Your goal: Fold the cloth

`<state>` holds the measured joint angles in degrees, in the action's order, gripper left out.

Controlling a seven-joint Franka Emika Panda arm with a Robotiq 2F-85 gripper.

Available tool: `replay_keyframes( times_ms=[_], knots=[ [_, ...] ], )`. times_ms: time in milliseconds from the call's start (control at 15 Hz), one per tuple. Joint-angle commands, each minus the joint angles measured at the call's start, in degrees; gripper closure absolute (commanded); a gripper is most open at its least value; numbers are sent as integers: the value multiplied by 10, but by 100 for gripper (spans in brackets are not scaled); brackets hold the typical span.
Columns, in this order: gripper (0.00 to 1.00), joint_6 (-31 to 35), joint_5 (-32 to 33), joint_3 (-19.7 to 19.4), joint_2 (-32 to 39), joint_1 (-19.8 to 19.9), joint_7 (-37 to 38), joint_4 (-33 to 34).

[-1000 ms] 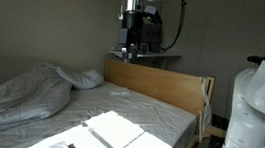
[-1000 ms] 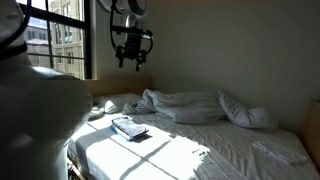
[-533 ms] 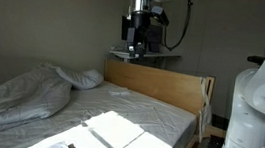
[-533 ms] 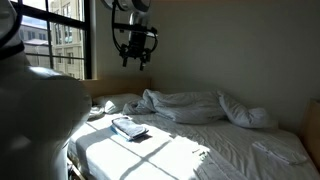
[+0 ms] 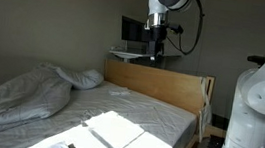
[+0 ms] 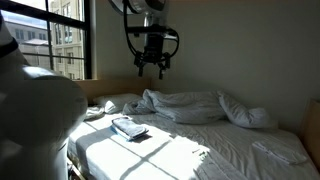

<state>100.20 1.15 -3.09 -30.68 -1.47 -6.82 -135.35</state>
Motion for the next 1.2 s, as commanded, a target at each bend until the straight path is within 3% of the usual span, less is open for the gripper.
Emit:
replay_keyframes(
  times_ms=[0, 267, 333, 467, 800, 1133],
  knots=[
    [0, 69, 72, -23, 31, 34, -44, -33],
    [0, 187, 128, -38, 130, 54, -32, -39],
    [0, 149, 105, -34, 78, 49, -30, -47],
    [0, 159, 107, -35, 105, 51, -29, -44],
    [0, 156, 107, -33, 86, 50, -29, -43],
    [0, 263, 152, 17, 179, 44, 69, -73]
  ],
)
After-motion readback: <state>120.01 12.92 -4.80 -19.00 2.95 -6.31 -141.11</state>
